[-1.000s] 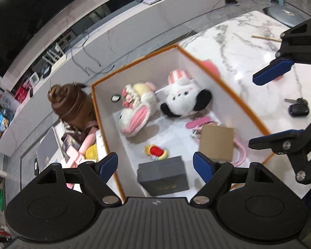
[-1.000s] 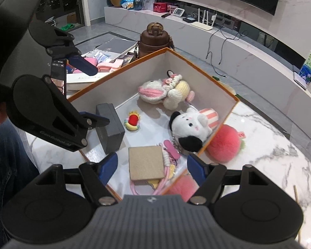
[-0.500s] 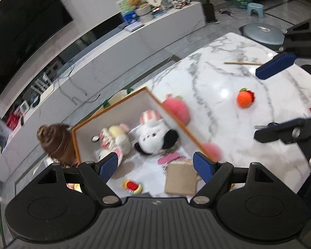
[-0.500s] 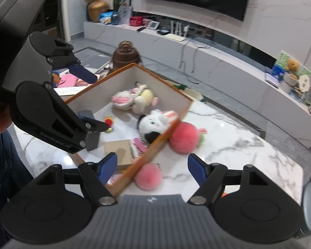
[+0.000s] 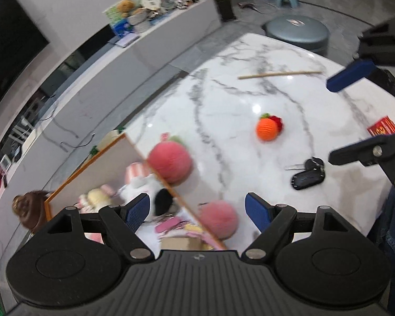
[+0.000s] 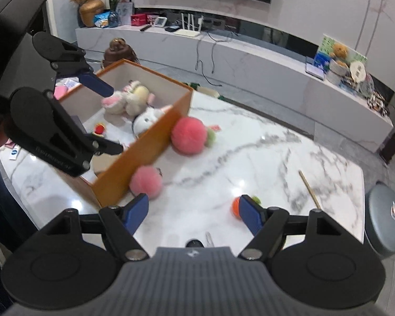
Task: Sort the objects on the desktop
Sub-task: 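Move left tool to pink pompom while right tool reaches for crocheted orange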
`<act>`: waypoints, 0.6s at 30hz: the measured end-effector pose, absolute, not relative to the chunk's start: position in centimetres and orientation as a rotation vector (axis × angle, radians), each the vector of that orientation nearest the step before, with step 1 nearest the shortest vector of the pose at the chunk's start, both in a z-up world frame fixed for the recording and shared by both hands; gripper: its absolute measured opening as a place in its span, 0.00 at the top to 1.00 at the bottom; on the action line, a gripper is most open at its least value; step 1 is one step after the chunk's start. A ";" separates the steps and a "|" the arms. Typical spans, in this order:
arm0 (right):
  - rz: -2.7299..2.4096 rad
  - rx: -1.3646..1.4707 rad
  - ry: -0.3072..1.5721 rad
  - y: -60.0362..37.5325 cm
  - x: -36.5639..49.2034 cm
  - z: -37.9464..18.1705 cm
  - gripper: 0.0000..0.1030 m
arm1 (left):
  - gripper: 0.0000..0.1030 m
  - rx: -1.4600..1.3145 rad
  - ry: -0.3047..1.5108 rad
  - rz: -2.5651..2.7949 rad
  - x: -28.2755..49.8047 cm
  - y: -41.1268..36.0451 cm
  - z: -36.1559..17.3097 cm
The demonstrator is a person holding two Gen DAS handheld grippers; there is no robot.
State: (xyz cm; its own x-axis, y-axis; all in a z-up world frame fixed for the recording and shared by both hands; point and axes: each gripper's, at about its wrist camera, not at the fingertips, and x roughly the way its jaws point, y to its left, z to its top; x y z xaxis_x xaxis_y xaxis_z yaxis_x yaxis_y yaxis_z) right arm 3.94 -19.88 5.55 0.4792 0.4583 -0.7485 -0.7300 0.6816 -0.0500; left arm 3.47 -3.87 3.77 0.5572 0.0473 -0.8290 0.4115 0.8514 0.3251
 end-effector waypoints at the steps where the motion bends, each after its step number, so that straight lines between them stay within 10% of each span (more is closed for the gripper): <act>1: 0.744 -0.382 0.782 -20.4 4.1 5.3 0.26 | 0.09 0.533 0.972 -0.237 3.6 -4.3 3.4; 18: 0.695 -0.319 0.853 -22.2 9.8 1.5 0.26 | 0.09 0.588 1.103 -0.251 15.1 -4.4 0.0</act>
State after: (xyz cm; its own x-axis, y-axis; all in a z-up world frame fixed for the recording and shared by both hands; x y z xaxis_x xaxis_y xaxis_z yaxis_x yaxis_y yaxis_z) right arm 9.83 -22.23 1.47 0.4577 0.4309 -0.7777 -0.6744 0.7382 0.0121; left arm 15.14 -4.44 0.02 0.4427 0.0943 -0.8917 0.4707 0.8220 0.3206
